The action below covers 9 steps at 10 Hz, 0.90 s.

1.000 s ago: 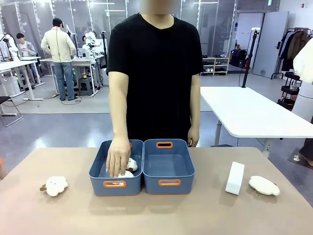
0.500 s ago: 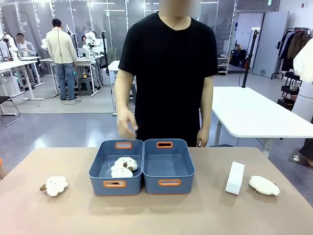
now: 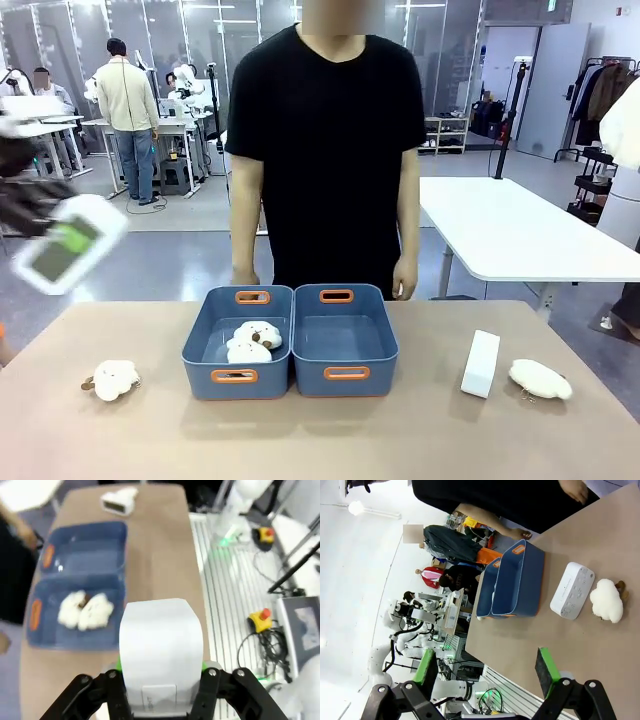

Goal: Sort the digital clocks into the basket.
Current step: Pick up the Digital clock from the table and place it into the empty Plastic storage basket.

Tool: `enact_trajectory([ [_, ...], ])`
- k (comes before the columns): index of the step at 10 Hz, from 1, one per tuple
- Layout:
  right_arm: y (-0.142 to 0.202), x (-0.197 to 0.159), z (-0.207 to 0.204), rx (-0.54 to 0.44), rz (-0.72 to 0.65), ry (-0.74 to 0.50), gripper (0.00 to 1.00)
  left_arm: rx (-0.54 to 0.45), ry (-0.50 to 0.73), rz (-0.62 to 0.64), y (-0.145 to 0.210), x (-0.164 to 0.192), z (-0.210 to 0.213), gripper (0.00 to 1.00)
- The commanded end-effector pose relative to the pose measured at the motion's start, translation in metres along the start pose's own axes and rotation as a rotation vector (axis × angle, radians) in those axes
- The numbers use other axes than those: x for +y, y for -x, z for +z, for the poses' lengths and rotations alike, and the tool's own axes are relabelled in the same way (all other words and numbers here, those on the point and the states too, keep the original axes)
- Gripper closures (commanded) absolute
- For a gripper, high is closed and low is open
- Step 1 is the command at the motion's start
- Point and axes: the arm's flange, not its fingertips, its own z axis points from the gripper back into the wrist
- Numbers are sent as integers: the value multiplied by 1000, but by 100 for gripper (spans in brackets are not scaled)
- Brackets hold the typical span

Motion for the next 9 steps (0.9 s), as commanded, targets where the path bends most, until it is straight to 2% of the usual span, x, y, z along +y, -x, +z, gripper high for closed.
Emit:
enact_trajectory([
  [1,0,2,2,-2,9,-11,0,156,-16,-105,-54,51,-62,100],
  [3,0,2,2,-2,9,-11,0,164,-49,-213,-125,67,-132,100],
  [4,0,2,2,-2,9,-11,0,165,-69,-251,-148,70,-161,100],
  [5,0,2,2,-2,9,-11,0,169,-137,-317,-164,83,-190,100],
  [6,0,2,2,-2,9,-11,0,153,-183,-303,-174,99,-220,100],
  [8,0,2,2,-2,9,-11,0,255,-288,-326,-183,122,-285,100],
  [9,0,2,2,-2,9,-11,0,263,-248,-305,-183,130,-313,100],
])
